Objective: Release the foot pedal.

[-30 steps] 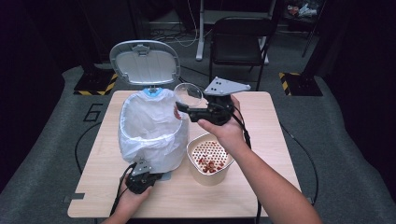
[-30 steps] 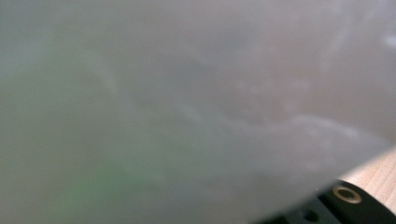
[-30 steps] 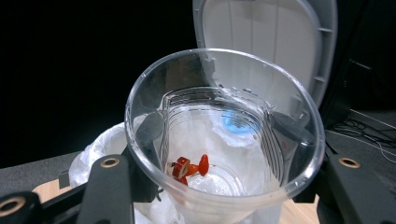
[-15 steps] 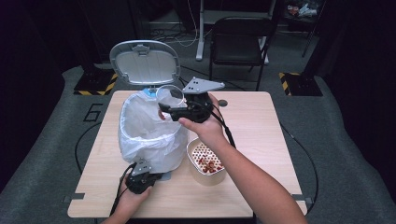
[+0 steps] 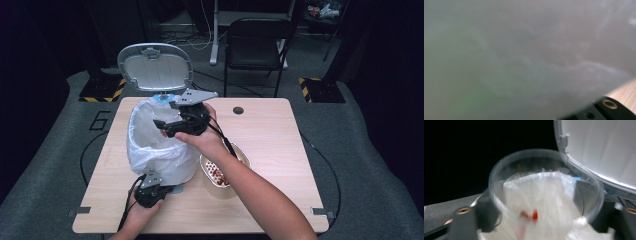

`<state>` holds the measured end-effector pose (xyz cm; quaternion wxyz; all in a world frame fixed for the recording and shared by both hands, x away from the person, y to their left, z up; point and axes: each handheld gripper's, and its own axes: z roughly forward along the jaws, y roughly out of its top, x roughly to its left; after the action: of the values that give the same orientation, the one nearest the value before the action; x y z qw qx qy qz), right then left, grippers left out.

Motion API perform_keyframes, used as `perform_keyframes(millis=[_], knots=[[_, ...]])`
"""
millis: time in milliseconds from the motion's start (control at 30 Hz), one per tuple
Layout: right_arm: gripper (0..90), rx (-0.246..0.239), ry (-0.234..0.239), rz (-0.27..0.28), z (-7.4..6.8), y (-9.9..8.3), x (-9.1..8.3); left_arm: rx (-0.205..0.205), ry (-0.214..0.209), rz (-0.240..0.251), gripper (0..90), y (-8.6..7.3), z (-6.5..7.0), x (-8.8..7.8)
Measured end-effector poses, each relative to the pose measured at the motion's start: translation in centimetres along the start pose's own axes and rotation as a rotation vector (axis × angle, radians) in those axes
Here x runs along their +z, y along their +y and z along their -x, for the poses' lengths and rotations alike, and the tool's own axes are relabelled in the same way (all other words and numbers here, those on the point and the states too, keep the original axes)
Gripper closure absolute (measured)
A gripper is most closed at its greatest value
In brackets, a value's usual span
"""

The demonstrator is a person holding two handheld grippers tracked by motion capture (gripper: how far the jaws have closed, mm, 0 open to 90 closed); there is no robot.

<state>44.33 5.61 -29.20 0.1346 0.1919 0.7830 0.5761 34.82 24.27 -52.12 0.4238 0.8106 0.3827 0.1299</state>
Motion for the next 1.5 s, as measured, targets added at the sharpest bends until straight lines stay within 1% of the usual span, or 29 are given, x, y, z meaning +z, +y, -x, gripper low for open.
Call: perform_keyframes(millis=[33, 67, 100, 133, 167, 233, 333, 400, 433, 467, 533, 600, 667, 700, 733, 967, 1067, 1100, 1167, 1200, 1233, 1267, 1300, 1333, 1367, 1400, 1433, 1467, 1500], knots=[[13.0, 0.002, -0.003, -0.007, -0.1, -0.1, 0.2, 0.0, 0.0, -0.001, 90.0, 0.0, 0.0, 0.0], [9.6, 0.005, -0.004, -0.018, -0.2, -0.1, 0.4, 0.076, -0.009, 0.001, 90.0, 0.2, -0.5, 0.0], [4.6, 0.011, -0.011, -0.028, -0.3, -0.2, 0.5, 0.073, -0.009, 0.001, 90.0, 0.2, -0.5, 0.0], [2.8, 0.012, -0.016, -0.036, -0.3, -0.3, 0.6, 0.037, 0.004, 0.004, 90.0, 0.1, -0.3, 0.0], [2.4, 0.009, -0.026, -0.039, -0.4, -0.3, 0.7, 0.049, -0.011, 0.002, 90.0, 0.1, -0.4, 0.0], [1.9, 0.008, -0.026, -0.033, -0.4, -0.3, 0.5, -0.025, 0.003, 0.003, 90.0, -0.1, 0.1, 0.0], [4.0, 0.004, -0.021, -0.012, -0.4, -0.2, -0.2, -0.011, -0.001, 0.005, 90.0, 0.0, 0.0, 0.0], [5.4, -0.004, -0.022, -0.001, -0.4, 0.0, -1.0, -0.017, -0.001, 0.009, 90.0, 0.0, 0.0, 0.1], [6.2, -0.006, -0.023, 0.007, -0.4, 0.0, -1.4, -0.009, -0.006, 0.008, 90.0, 0.0, 0.0, 0.1], [7.6, -0.013, -0.029, 0.012, -0.4, 0.0, -1.9, -0.059, -0.004, 0.009, 90.0, -0.1, 0.3, 0.1], [10.2, -0.014, -0.043, 0.011, -0.3, -0.2, -2.8, -0.076, 0.013, 0.007, 90.0, -0.1, 0.4, 0.1], [14.9, -0.019, -0.05, 0.011, -0.1, -0.6, -3.9, -0.074, 0.012, 0.005, 90.0, -0.1, 0.4, 0.0], [17.3, -0.02, -0.062, 0.013, 0.1, -1.0, -5.2, -0.062, -0.006, 0.001, 90.0, 0.0, 0.3, 0.0], [19.8, -0.025, -0.07, 0.018, 0.2, -1.2, -5.9, -0.076, 0.008, 0.005, 90.0, 0.0, 0.4, 0.1], [21.5, -0.027, -0.076, 0.019, 0.3, -1.4, -6.6, -0.075, 0.002, 0.002, 90.0, -0.1, 0.4, 0.1], [24.2, -0.038, -0.154, 0.022, 1.2, -2.9, -11.3, -0.075, -0.008, 0.01, 90.0, -0.1, 0.4, 0.1], [24.6, -0.041, -0.18, 0.034, 1.5, -3.6, -12.8, -0.077, -0.011, 0.004, 90.0, 0.0, 0.4, 0.0], [24.7, -0.04, -0.188, 0.032, 1.6, -3.8, -13.3, -0.083, 0.003, 0.006, 90.0, 0.0, 0.4, 0.0], [25.1, -0.044, -0.202, 0.032, 1.7, -4.3, -14.1, -0.091, 0.006, 0.006, 90.0, 0.0, 0.5, 0.0], [25.1, -0.046, -0.208, 0.029, 1.7, -4.6, -14.3, -0.087, 0.007, -0.003, 90.0, 0.0, 0.4, -0.1], [25.1, -0.053, -0.224, 0.026, 1.8, -4.9, -14.7, 0.025, -0.015, -0.012, 90.0, 0.2, -0.3, -0.2], [25.2, -0.051, -0.233, 0.026, 1.9, -5.2, -15.0, -0.01, -0.01, -0.008, 89.0, 0.2, -0.2, -0.3], [25.1, -0.046, -0.235, 0.026, 2.0, -5.5, -15.3, -0.068, 0.004, -0.019, 86.5, 0.1, 0.0, -0.4], [25.1, -0.045, -0.241, 0.024, 2.1, -5.7, -15.6, -0.031, 0.001, -0.035, 84.2, 0.2, -0.5, -0.7], [25.2, -0.044, -0.25, 0.024, 2.1, -6.0, -15.9, -0.064, -0.01, -0.019, 82.0, 0.3, -0.5, -0.9], [25.2, -0.047, -0.26, 0.023, 2.2, -6.3, -16.2, -0.078, -0.029, -0.006, 80.5, 0.3, -0.7, -1.2], [25.1, -0.041, -0.264, 0.021, 2.2, -6.5, -16.5, -0.121, -0.036, 0.007, 78.7, 0.3, -0.7, -1.5], [25.1, -0.035, -0.269, 0.021, 2.3, -6.7, -16.8, -0.136, -0.037, 0.007, 76.1, 0.3, -0.7, -1.8], [25.1, -0.024, -0.275, 0.019, 2.3, -7.0, -17.2, -0.136, -0.041, 0.012, 73.7, 0.4, -0.8, -2.1]])
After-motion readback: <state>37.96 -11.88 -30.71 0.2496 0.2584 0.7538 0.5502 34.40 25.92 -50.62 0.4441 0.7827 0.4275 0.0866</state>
